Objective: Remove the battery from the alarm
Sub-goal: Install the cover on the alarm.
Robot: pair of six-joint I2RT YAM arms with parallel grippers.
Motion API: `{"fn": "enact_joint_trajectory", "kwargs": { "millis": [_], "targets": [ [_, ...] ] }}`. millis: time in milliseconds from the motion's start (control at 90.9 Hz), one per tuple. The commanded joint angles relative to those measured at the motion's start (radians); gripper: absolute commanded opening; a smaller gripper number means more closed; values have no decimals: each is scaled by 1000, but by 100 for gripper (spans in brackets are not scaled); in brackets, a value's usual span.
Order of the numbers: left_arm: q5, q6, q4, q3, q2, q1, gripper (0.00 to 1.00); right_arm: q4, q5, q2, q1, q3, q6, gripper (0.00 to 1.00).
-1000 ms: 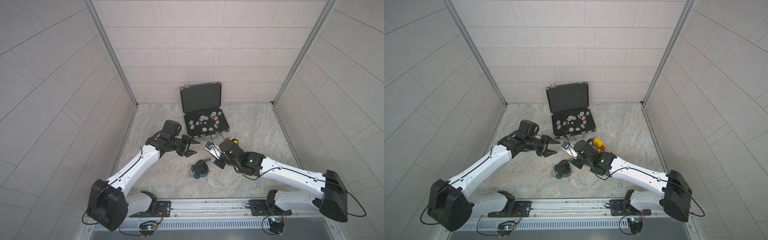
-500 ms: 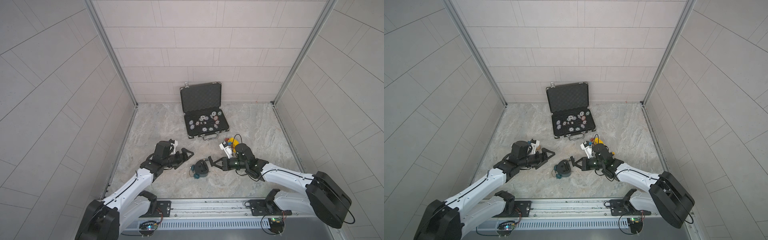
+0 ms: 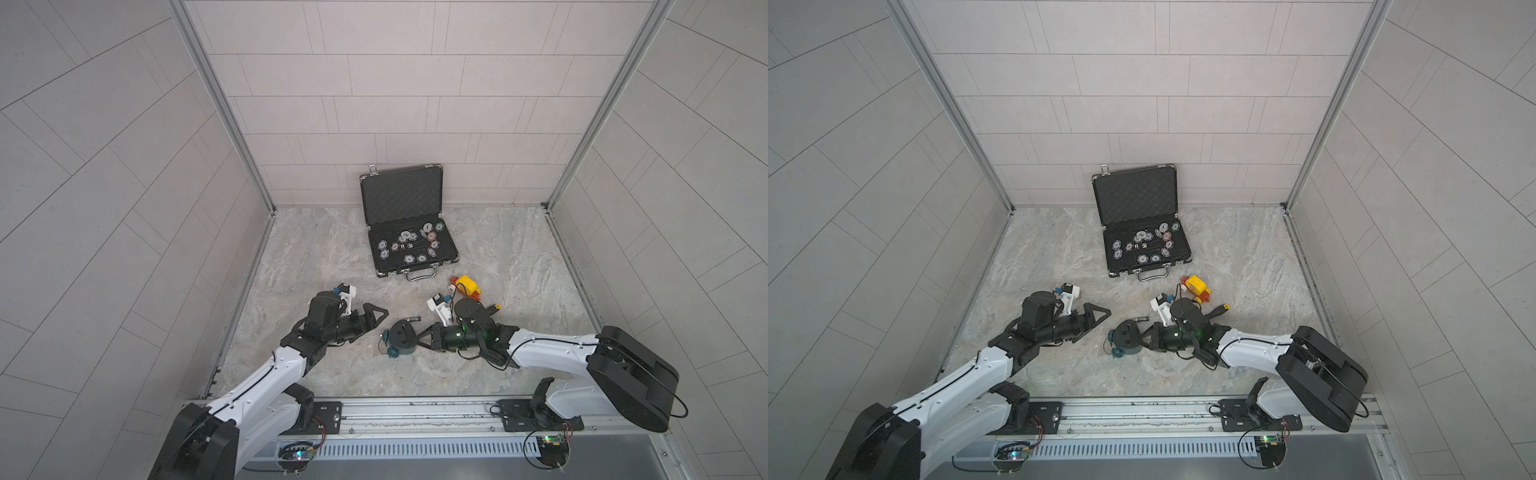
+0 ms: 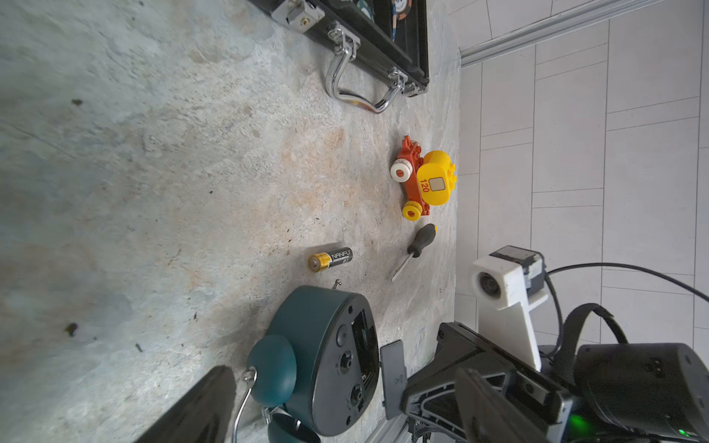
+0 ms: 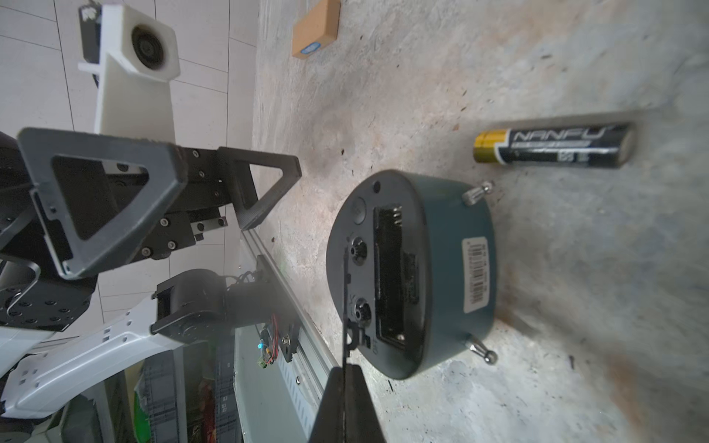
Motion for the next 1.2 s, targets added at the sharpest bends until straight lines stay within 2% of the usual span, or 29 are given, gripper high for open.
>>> {"fn": "enact_joint_trajectory", "kwargs": {
  "millis": [0,275,704,1189],
  "targets": [
    [22,1,-9,-3,31,-4,96,-35,22,-3,-15,29,-30,0],
    [59,9,23,20,134,-4,98,-61,-64,82,-42,85,-78,0],
    [56,31,-4,16,143,-4,98,-91,-134,158,-65,127,-118,0],
    [53,40,-20,11,148,-4,98,-111,-157,146,-73,113,-116,0]
  ]
}}
